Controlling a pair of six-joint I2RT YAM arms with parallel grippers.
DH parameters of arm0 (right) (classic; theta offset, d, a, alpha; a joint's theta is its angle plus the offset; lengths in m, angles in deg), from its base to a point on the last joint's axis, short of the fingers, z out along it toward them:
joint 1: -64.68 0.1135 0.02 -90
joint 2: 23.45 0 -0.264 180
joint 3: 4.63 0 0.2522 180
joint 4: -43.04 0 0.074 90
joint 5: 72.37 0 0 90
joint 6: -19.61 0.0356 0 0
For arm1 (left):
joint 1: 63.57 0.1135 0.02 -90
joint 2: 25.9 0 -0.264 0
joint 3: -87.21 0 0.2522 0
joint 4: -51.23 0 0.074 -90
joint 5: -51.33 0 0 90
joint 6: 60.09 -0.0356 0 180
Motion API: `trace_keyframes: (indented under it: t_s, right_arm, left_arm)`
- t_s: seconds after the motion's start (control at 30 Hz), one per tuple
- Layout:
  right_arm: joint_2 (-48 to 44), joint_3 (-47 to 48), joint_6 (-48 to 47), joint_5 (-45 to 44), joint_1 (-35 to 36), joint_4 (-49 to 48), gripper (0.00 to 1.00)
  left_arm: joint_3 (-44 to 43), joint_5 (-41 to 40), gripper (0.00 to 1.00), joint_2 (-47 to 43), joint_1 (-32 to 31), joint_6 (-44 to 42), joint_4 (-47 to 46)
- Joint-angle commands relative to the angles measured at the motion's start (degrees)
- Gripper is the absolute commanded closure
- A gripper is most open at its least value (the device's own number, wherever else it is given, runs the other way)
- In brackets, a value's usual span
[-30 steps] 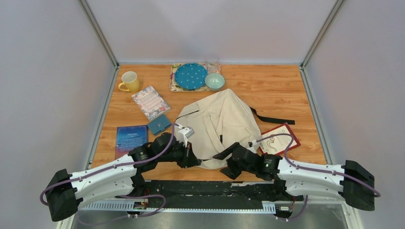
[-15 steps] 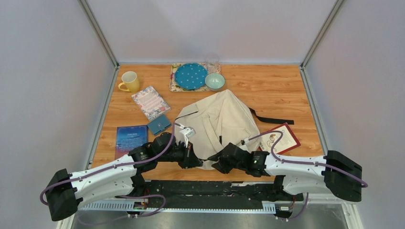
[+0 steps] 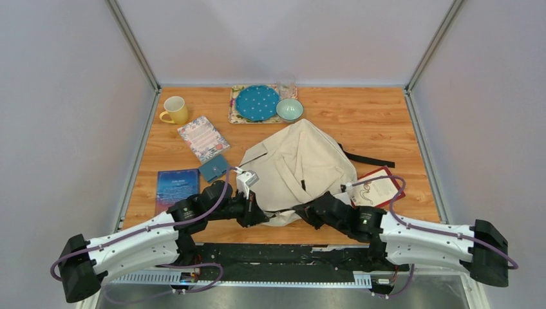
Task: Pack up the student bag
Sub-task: Unzip the student bag at the center of the board.
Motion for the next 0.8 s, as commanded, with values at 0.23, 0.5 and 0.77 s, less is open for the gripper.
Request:
trace_keyframes:
  t_s: [0.23, 0.5, 0.77]
  right_arm:
    - [-15.81, -2.14, -24.76, -5.64, -15.76, 14.07, 1.00]
    - [-14.59, 5.85, -46.76, -7.13, -19.82, 18.91, 1.00]
    - [-1.85, 17.37, -62.34, -7.29, -20.00, 21.09, 1.00]
  left_arm:
    - [1.07, -15.23, 1.00, -10.17, -0.73, -1.23, 20.98]
    - [0.37, -19.56, 1.00, -11.83, -0.73, -0.35, 27.41]
    - [-0.07, -4.53, 1.00, -9.56, -0.73, -5.09, 20.21]
